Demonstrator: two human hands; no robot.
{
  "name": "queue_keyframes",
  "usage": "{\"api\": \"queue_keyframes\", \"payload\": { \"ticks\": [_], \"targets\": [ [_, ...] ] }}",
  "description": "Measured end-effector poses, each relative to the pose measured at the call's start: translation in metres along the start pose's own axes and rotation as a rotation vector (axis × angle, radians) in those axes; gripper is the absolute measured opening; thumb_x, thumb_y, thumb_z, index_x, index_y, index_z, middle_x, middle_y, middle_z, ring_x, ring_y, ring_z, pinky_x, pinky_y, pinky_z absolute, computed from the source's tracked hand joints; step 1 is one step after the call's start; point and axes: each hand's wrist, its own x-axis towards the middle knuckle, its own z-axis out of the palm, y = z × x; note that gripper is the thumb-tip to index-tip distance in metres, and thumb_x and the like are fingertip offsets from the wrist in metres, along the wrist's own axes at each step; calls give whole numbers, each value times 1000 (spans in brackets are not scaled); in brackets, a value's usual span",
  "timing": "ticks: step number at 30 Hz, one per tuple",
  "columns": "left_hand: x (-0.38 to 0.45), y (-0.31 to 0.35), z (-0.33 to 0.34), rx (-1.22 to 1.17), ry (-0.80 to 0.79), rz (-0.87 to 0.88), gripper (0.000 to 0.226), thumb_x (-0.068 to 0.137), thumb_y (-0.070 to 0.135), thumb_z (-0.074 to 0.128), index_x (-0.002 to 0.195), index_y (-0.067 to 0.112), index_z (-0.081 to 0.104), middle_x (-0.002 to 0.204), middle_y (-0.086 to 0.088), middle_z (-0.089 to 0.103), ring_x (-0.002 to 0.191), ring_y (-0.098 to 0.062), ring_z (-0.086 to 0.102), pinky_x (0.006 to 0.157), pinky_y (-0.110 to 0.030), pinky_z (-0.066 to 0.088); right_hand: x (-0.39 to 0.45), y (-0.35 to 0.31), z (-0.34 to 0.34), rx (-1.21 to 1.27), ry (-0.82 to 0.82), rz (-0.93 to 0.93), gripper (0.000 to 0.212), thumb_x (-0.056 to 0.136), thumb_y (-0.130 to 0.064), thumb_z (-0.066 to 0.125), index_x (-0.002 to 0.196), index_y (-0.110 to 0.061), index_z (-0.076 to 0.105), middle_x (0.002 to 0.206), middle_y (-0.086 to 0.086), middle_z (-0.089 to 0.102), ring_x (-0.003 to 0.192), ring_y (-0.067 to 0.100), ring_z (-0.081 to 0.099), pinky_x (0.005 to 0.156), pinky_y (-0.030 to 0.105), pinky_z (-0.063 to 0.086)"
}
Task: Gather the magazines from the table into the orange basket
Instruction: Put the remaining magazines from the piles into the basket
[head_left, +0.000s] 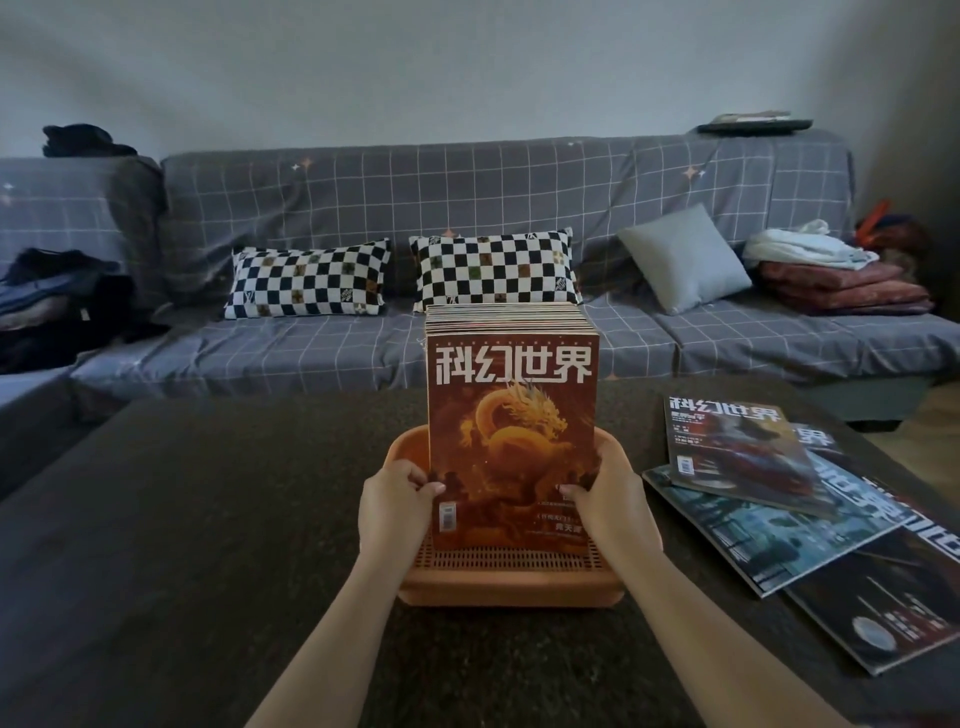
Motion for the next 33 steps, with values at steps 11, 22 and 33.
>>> {"api": "queue_keyframes", "payload": {
  "ticks": [11,22,33],
  "targets": [
    [0,2,2,-18,16,32,31,89,24,68,62,34,55,60,9,64,53,-4,62,47,-13,38,1,1,3,-12,58,-19,59,84,-13,68,134,-25,39,125,-4,58,111,13,58,89,32,48],
    [3,-2,6,3,16,43,27,91,24,65,66,31,61,62,8,66,54,-4,62,48,-14,38,0,-2,-1,-30,1,-32,51,90,-16,60,136,-25,41,123,-2,62,112,18,59,95,42,49],
    [-27,17,15,-49,174,175,34,90,48,58,116,26,51,115,5,55,77,-4,58,57,-19,46,-3,2,-19,119,67,18,44,87,-30,64,128,-20,49,112,-2,65,87,4,55,66,16,42]
  ]
}}
